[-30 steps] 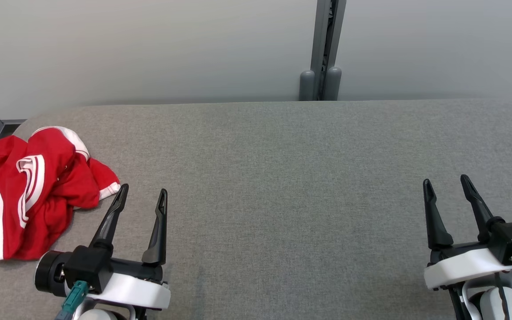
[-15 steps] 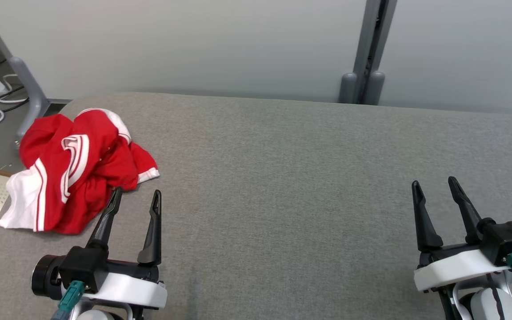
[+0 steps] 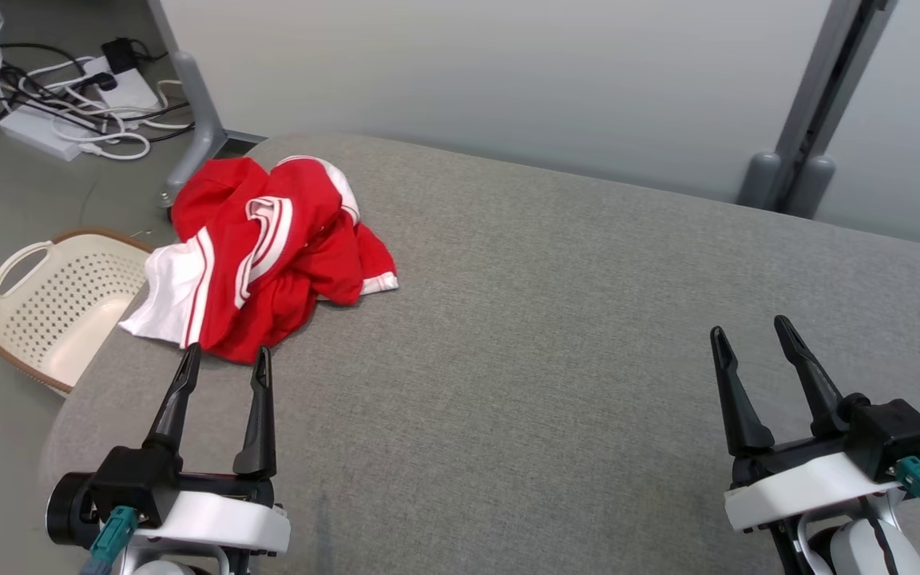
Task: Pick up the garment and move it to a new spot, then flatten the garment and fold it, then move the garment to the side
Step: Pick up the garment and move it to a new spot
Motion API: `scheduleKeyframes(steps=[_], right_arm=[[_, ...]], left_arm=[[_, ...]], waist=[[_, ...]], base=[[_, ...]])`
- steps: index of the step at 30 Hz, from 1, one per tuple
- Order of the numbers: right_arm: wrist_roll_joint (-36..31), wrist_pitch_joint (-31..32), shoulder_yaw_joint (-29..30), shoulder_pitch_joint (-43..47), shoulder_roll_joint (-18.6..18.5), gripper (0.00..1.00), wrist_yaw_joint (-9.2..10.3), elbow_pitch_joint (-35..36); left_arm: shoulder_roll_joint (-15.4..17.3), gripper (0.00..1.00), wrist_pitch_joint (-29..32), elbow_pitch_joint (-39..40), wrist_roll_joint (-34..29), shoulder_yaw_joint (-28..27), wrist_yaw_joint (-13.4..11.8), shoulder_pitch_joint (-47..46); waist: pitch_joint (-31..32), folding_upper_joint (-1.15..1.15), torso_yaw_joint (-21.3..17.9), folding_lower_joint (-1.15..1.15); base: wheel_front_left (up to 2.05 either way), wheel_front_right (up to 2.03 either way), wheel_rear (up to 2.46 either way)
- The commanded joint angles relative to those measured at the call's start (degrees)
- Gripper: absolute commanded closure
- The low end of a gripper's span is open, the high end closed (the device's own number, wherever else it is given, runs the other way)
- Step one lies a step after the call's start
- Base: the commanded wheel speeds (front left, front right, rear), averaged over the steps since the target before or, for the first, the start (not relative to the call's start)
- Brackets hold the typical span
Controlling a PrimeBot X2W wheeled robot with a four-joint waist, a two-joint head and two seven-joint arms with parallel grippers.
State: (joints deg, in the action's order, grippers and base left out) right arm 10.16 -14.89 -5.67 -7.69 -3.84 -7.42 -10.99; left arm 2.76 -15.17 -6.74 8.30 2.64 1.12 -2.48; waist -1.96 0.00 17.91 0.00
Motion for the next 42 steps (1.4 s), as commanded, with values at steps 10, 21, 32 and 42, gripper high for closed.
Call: scheduleKeyframes(steps=[10, 21, 32, 42], right_arm=[[1.54, -0.20, -1.74, 0.58, -0.95, 0.00, -0.13, 1.44], [2.53, -0.20, -3.21, 0.84, -1.27, 0.00, -0.13, 1.13], [3.05, -0.20, -3.74, 0.33, -1.26, 0.00, -0.13, 0.91], [3.16, -0.20, -3.46, -1.15, -1.02, 0.00, -0.13, 1.13]], left_arm=[[0.13, 0.00, -0.15, -0.04, 0.72, -0.96, -0.27, 0.98], [0.15, 0.00, -0.15, -0.59, 0.34, -2.35, 0.04, 1.62], [1.63, 0.00, -0.12, -5.14, 1.56, -4.47, 2.94, -1.94], [8.72, 0.00, 14.15, -10.40, 7.56, -6.21, 5.36, -13.17]], waist=[[-0.24, 0.00, 4.64, 0.00], [0.51, 0.00, 3.69, 0.00], [0.21, 0.00, -0.04, 0.00], [-0.70, 0.00, -5.29, 0.00]], base=[[0.00, 0.00, 0.00], [0.00, 0.00, 0.00], [0.00, 0.00, 0.00], [0.00, 0.00, 0.00]])
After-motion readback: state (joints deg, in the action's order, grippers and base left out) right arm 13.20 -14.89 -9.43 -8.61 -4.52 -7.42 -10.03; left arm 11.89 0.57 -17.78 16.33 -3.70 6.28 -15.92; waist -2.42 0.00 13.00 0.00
